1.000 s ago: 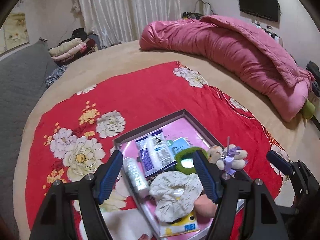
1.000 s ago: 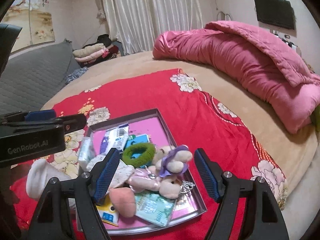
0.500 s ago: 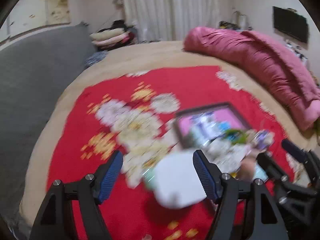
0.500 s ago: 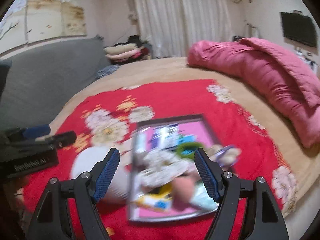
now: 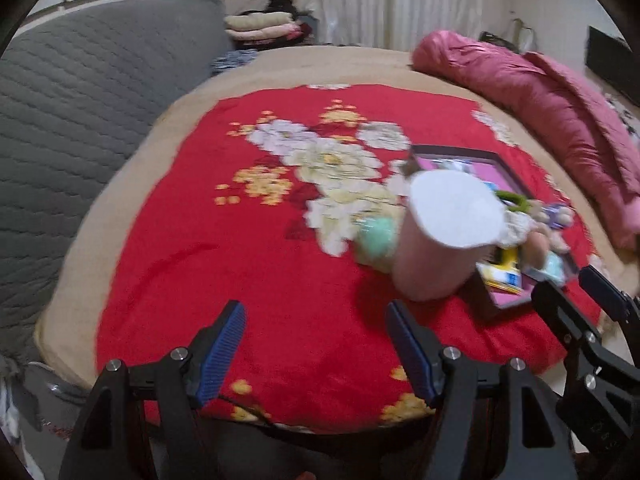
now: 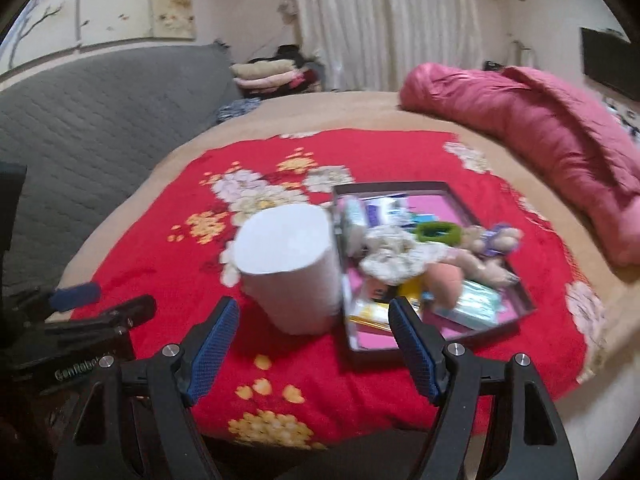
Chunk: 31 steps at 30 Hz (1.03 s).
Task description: Organize soft objects
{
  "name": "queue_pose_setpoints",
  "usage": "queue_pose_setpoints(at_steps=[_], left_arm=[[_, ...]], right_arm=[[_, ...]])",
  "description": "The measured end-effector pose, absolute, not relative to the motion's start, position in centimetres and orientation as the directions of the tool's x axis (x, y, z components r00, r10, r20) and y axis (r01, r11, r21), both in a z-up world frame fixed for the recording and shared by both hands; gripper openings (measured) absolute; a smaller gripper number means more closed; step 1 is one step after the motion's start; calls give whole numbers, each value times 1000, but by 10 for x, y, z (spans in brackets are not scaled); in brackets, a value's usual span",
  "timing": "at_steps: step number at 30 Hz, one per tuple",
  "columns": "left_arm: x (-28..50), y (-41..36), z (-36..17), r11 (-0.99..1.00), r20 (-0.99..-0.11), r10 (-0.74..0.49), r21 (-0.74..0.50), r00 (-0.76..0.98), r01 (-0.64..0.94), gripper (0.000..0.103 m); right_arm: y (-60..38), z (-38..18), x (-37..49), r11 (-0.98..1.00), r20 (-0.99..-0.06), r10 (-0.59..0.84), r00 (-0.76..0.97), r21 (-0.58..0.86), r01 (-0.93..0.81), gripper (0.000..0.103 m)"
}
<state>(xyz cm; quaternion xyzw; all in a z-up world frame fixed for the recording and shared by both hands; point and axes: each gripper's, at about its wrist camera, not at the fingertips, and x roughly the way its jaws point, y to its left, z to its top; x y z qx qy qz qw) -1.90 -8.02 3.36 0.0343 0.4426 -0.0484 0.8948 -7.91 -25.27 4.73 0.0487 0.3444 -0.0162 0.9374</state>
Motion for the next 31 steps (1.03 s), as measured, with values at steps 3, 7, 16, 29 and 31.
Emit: queue_pose_setpoints(at_steps=[3, 7, 16, 29, 31], left_arm=[[-24, -99, 33, 980, -800, -137, -23, 584, 199, 72], [-30, -122, 33, 966, -806, -185, -43, 562, 256, 72], [-36, -142, 34, 954, -807, -191, -19, 558, 299, 72], [-37, -158, 36, 948, -811, -189, -5, 554, 317, 72], [-36, -159, 37, 948, -808, -194, -10, 556, 317, 72]], right_arm=[[-268, 50, -90, 987, -657, -70, 751, 63, 146, 78], [-287, 47, -102, 977, -684, -124, 719, 44, 210, 78], [-306, 39, -122, 965, -720, -137, 680, 58, 255, 78], [-304, 39, -129, 967, -730, -130, 671, 57, 249, 78], [-304, 39, -130, 966, -730, -129, 671, 60, 251, 78]])
